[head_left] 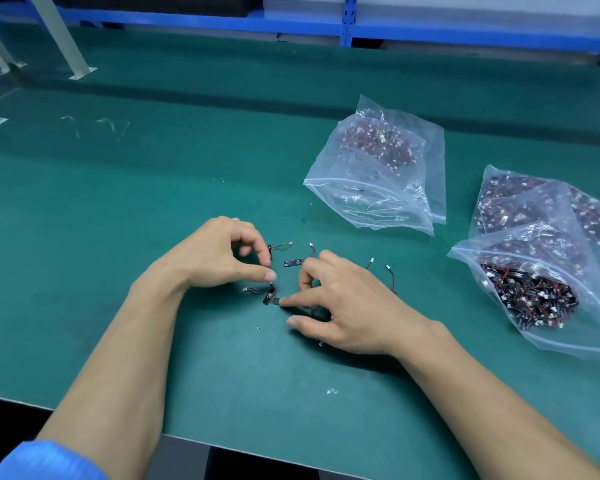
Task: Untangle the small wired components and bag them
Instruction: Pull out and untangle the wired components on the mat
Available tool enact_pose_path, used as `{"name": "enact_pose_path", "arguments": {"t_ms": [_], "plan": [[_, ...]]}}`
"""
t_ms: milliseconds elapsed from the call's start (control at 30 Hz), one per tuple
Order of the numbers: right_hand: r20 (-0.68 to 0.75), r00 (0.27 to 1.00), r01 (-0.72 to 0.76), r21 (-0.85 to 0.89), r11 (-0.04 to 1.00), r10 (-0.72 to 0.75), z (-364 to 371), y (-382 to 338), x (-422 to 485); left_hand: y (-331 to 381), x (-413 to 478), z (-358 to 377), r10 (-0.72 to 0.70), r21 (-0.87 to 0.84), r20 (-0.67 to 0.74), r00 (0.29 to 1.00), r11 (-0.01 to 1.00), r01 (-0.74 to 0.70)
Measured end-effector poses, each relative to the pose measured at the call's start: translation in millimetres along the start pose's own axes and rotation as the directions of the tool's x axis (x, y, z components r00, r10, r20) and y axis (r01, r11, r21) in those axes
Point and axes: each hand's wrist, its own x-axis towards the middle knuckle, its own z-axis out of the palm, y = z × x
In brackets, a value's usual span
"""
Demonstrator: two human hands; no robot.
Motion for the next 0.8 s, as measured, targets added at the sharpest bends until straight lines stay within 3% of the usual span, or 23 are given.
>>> {"name": "enact_pose_path", "arguments": {"t_ms": [300,400,533,667,800], "plan": [[-0.114,0.991,-0.065,0.064,0.996,0.072,-1,11,-9,3,1,2,-0.031,0.09,0.072,0.997,0.996,0.024],[-0.23,0.969,-0.061,0.125,0.99,0.089,-3,15,-11,3,2,2,-0.06,0.102,0.103,0.993,0.994,0.05],[-0.42,0.887,-0.12,0.191,0.974,0.191,-9,29,-16,-6,3,-3,-0.073,0.062,0.088,0.993,0.996,0.068],[-0.51,0.791,-0.202,0.303,0.931,0.338,-15,48,-19,-11,1,-3,-0.03,-0.045,-0.001,1.0,0.999,0.03],[-0.507,0.735,-0.263,0.401,0.878,0.451,-17,65,-22,-14,8,6,-0.033,-0.086,-0.189,0.981,0.996,0.017]]}}
